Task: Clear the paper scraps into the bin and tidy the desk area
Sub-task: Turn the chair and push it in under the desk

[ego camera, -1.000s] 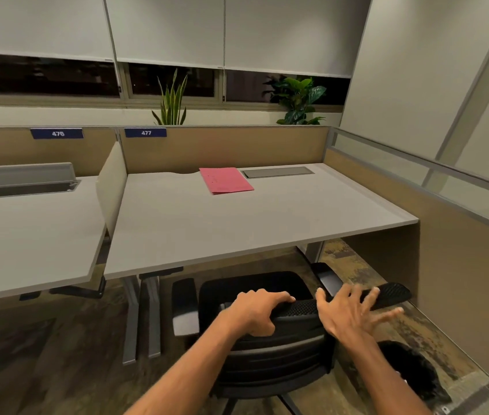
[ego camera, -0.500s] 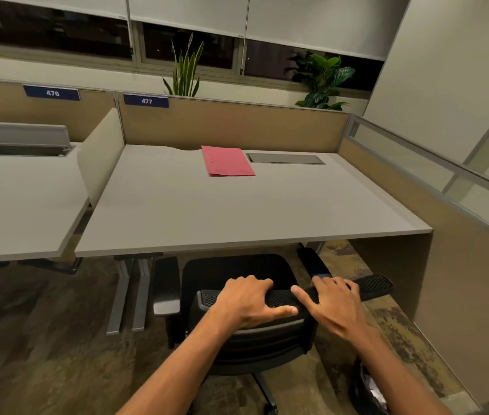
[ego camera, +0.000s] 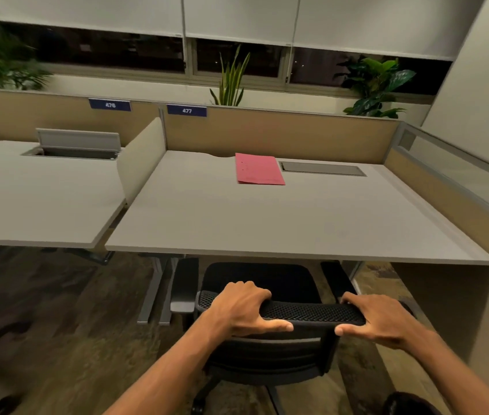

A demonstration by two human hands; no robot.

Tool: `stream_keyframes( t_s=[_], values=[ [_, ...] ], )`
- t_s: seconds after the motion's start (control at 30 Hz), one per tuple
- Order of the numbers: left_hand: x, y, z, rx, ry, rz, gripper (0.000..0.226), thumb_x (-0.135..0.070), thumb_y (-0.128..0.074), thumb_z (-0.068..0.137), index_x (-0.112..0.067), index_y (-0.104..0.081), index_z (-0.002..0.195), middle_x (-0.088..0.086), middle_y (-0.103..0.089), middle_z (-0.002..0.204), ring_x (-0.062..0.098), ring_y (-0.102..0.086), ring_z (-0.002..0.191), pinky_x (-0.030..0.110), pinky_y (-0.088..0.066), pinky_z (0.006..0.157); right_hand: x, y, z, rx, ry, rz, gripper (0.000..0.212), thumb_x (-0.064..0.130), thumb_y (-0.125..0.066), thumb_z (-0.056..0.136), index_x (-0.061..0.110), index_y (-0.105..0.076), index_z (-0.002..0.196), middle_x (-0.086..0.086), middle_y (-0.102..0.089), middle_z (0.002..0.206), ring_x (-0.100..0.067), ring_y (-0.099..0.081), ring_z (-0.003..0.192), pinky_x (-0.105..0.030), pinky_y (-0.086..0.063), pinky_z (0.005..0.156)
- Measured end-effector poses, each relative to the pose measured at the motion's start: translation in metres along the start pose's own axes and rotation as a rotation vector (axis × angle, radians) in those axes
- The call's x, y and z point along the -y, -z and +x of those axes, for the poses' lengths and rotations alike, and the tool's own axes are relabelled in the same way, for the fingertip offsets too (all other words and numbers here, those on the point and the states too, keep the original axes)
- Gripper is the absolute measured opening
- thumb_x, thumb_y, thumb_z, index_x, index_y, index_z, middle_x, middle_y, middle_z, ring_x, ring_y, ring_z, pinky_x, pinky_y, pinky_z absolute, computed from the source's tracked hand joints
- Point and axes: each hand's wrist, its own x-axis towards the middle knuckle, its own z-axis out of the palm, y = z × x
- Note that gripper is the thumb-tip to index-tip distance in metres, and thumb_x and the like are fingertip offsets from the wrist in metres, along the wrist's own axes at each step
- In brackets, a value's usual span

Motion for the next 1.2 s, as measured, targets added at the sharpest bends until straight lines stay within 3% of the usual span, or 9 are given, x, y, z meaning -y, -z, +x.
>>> stream_keyframes(
  t_s=[0.13,0.3,0.43,0.6,0.77,0.93,1.03,1.2],
  values=[
    [-0.006,0.004,0.002,-0.035,0.015,0.138,0.077,-0.097,-0.029,0.063,-0.021,-0.039,0.057,-0.007,-0.042,0.05,0.012,-0.035,0.045,0.028,-0.027,0.047,-0.01,-0.007,0.001,-0.067,-0.013,-0.046,0.082,0.098,-0.023,0.056,0.028,-0.054,0.086,0.008,-0.063,0.075,-0.004,-0.058,0.067,-0.017,-0.038,0.056],
    [-0.014,0.005,0.004,-0.051,0.044,0.22,0.081,-0.097,-0.031,0.064,-0.019,-0.051,0.061,-0.006,-0.042,0.048,0.011,-0.035,0.043,0.026,-0.025,0.044,-0.019,-0.013,0.001,-0.133,-0.012,-0.033,0.088,0.101,-0.022,0.053,0.024,-0.056,0.079,0.005,-0.063,0.07,-0.006,-0.057,0.062,-0.018,-0.034,0.052],
    [-0.02,0.01,0.006,-0.048,0.097,0.281,0.084,-0.098,-0.029,0.063,-0.016,-0.052,0.063,-0.005,-0.04,0.049,0.012,-0.031,0.044,0.027,-0.021,0.045,-0.026,-0.013,0.004,-0.18,-0.002,-0.018,0.09,0.101,-0.023,0.054,0.019,-0.057,0.075,0.003,-0.062,0.065,-0.009,-0.058,0.06,-0.02,-0.039,0.055],
    [-0.025,0.017,0.011,0.003,0.157,0.305,0.078,-0.097,-0.03,0.063,-0.019,-0.036,0.057,-0.005,-0.034,0.05,0.013,-0.025,0.045,0.029,-0.022,0.046,-0.03,-0.014,0.008,-0.222,-0.001,-0.008,0.083,0.101,-0.02,0.053,0.024,-0.046,0.065,0.005,-0.054,0.056,-0.005,-0.05,0.051,-0.021,-0.033,0.054],
    [-0.018,0.017,0.022,0.014,0.175,0.332,0.084,-0.097,-0.026,0.062,-0.015,-0.042,0.061,-0.003,-0.037,0.052,0.014,-0.026,0.047,0.03,-0.021,0.048,-0.033,-0.012,0.017,-0.218,-0.014,-0.013,0.081,0.102,-0.018,0.051,0.026,-0.043,0.063,0.006,-0.049,0.053,-0.005,-0.047,0.05,-0.024,-0.037,0.06],
    [-0.005,0.013,0.035,-0.023,0.142,0.327,0.085,-0.098,-0.026,0.061,-0.014,-0.042,0.06,-0.004,-0.036,0.051,0.014,-0.026,0.046,0.029,-0.017,0.046,-0.039,-0.012,0.03,-0.216,-0.029,-0.024,0.081,0.102,-0.018,0.051,0.026,-0.042,0.062,0.006,-0.048,0.052,-0.005,-0.046,0.048,-0.023,-0.032,0.056],
    [0.005,0.01,0.044,-0.033,0.139,0.315,0.091,-0.1,-0.024,0.059,-0.012,-0.049,0.063,-0.003,-0.041,0.052,0.014,-0.029,0.046,0.029,-0.018,0.046,-0.042,-0.012,0.038,-0.223,-0.053,-0.023,0.084,0.103,-0.018,0.049,0.024,-0.043,0.062,0.006,-0.05,0.052,-0.007,-0.048,0.049,-0.025,-0.037,0.056],
    [0.019,0.003,0.056,-0.058,0.159,0.298,0.085,-0.099,-0.03,0.06,-0.015,-0.043,0.059,-0.002,-0.041,0.051,0.014,-0.03,0.046,0.031,-0.024,0.049,-0.047,-0.01,0.053,-0.23,-0.076,-0.012,0.081,0.103,-0.022,0.049,0.025,-0.04,0.059,0.006,-0.049,0.051,-0.007,-0.048,0.05,-0.027,-0.037,0.056]
  ],
)
